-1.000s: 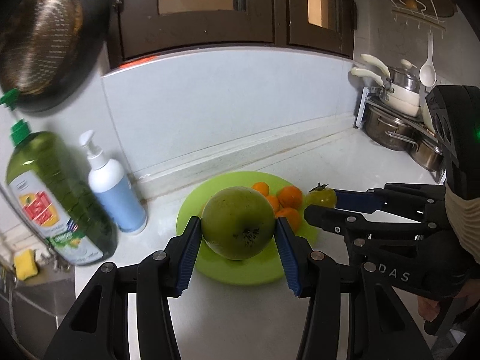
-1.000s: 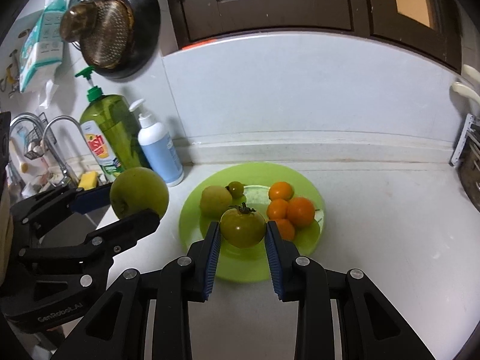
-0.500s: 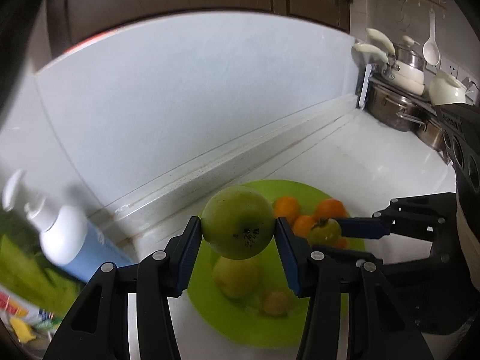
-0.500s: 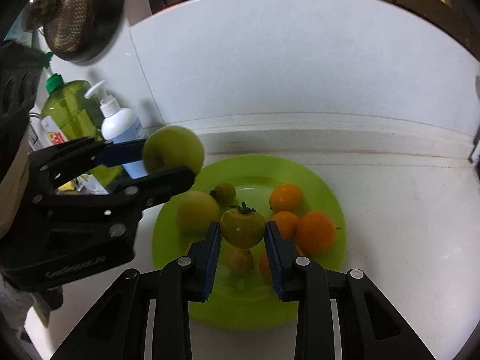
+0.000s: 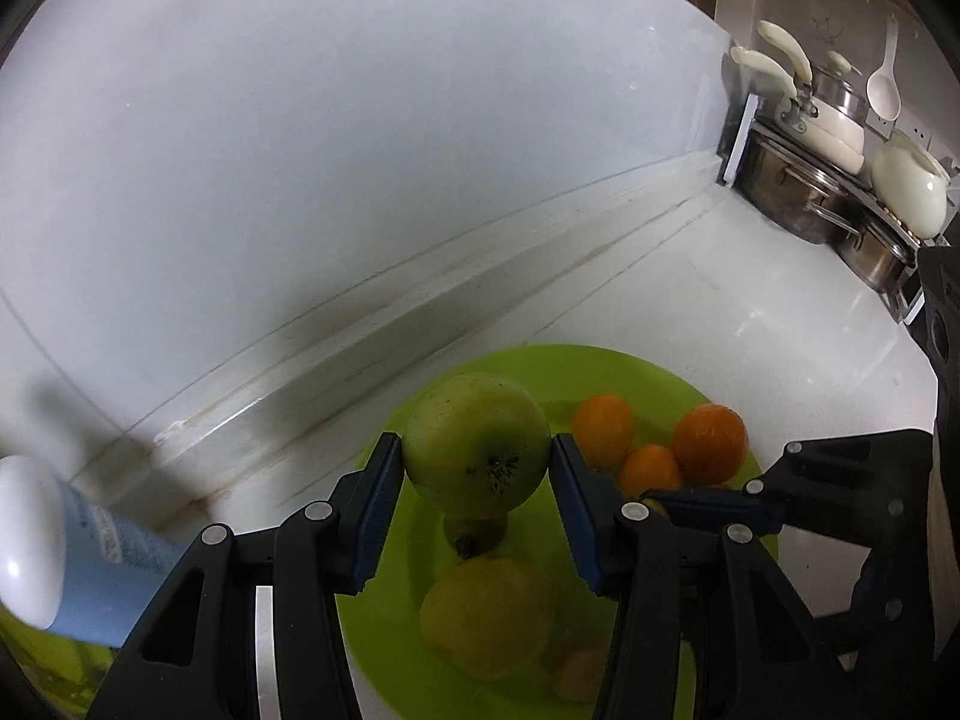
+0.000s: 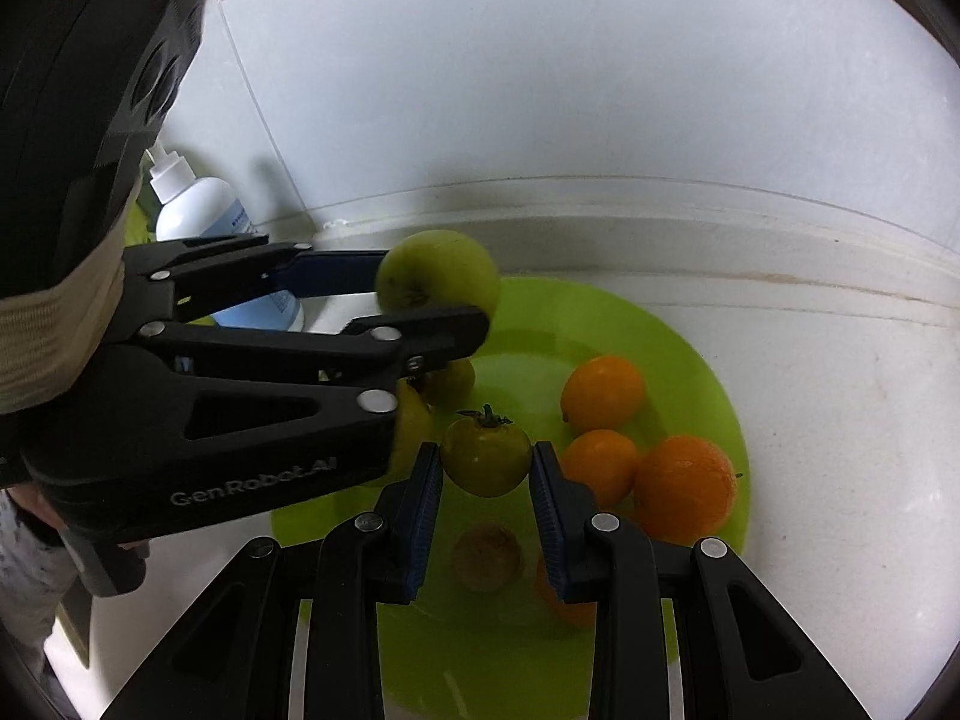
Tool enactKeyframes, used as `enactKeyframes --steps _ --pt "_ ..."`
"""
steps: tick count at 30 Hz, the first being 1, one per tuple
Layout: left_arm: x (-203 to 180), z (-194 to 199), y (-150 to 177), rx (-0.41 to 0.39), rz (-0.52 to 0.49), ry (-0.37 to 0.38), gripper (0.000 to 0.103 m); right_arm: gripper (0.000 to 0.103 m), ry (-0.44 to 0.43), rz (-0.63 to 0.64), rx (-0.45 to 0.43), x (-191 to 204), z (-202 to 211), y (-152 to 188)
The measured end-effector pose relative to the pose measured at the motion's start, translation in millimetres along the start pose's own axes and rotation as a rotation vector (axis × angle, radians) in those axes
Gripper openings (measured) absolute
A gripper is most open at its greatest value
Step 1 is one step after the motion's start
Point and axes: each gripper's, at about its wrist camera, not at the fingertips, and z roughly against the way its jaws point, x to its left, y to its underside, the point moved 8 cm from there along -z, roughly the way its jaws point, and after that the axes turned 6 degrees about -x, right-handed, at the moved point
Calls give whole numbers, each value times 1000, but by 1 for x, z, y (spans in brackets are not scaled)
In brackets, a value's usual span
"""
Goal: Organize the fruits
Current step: 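Carry the apple and green tomato over the green plate with both tools, then open both tools to set the apple and tomato onto the plate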
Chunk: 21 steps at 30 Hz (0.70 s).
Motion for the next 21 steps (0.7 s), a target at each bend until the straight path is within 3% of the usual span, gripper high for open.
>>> enactKeyframes --steps 14,21 --pt "-8 -11 4 43 -13 26 50 31 1 -6 8 -1 -8 -3" --pt "-6 3 -1 5 1 5 50 31 -1 -10 4 0 -8 -4"
